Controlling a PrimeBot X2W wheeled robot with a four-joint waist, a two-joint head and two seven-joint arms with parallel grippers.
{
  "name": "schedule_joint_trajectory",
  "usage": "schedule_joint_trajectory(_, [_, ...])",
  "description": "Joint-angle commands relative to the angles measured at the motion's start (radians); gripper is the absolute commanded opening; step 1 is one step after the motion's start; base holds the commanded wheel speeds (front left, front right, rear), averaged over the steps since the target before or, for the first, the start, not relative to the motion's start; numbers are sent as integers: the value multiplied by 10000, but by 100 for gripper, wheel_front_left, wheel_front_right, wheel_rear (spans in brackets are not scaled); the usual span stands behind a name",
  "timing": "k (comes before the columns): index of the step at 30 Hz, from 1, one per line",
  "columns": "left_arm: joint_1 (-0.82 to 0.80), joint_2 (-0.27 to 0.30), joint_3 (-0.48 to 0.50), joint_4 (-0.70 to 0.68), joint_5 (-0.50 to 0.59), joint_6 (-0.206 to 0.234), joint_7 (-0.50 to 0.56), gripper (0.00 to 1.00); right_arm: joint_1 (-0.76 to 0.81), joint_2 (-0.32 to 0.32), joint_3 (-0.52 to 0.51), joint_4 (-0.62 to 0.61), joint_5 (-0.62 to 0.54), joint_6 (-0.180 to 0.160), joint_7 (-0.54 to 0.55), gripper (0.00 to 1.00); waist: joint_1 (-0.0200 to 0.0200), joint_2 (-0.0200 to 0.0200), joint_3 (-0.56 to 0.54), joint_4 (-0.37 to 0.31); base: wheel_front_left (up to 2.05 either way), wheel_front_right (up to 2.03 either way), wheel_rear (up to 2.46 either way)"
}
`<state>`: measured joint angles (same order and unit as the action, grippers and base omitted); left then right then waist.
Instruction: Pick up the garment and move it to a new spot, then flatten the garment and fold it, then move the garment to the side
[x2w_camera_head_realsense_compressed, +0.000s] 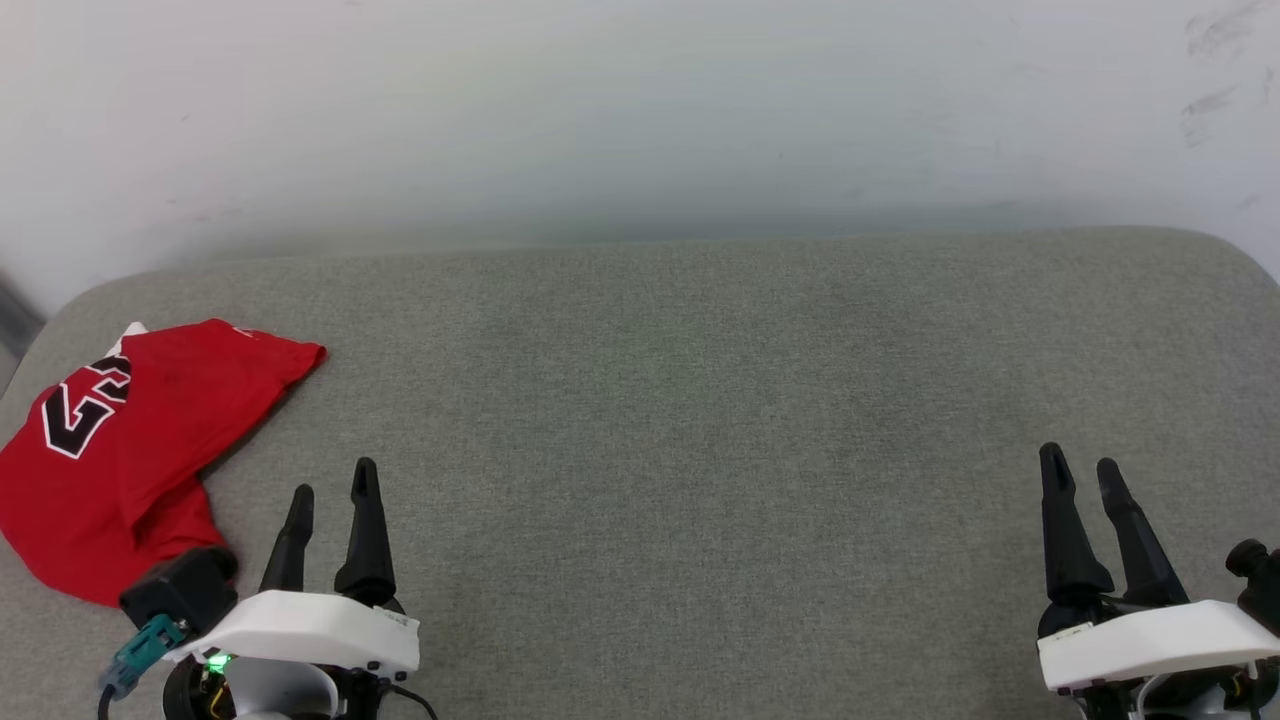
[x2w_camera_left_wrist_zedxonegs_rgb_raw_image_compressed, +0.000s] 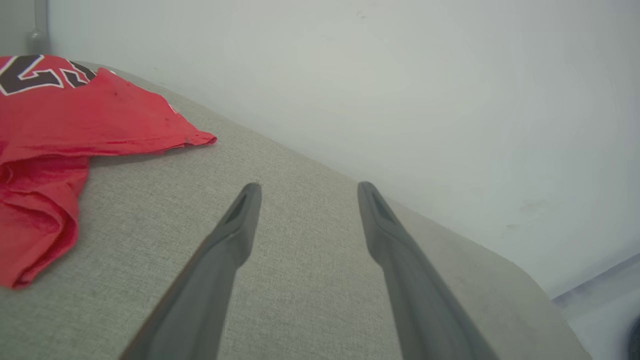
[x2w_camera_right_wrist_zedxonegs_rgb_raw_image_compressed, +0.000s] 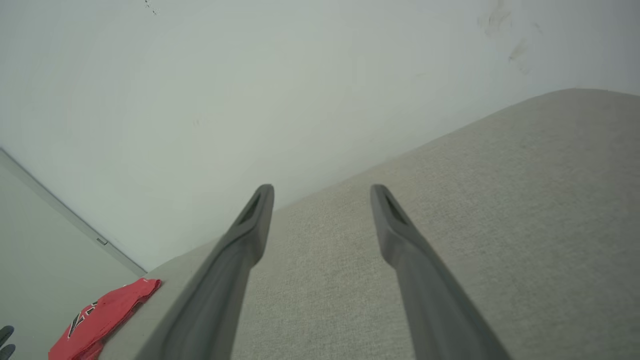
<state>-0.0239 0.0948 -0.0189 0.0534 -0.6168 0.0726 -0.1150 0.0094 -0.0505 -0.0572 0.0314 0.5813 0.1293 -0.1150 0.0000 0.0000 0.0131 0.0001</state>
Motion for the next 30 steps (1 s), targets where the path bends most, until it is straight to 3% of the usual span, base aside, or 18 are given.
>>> schedule_joint_trajectory(1, [27,102,-26,-176,250,64,-92,100,0,-5,17,-187,-275,18,-80,100,0,0,3,3,0,0,0])
schedule_joint_trajectory(14, [163,297,-383,-557,1675,241,-465,100,160,-2,102,-511,-1977,19,-467,100,0,0,30,25,0,0,0])
schedule_joint_trajectory(30, [306,145,-430,-853,3048,-93,-854,100,315,1,160,-758,-3504,21,-839,100,0,0,47,42,0,0,0])
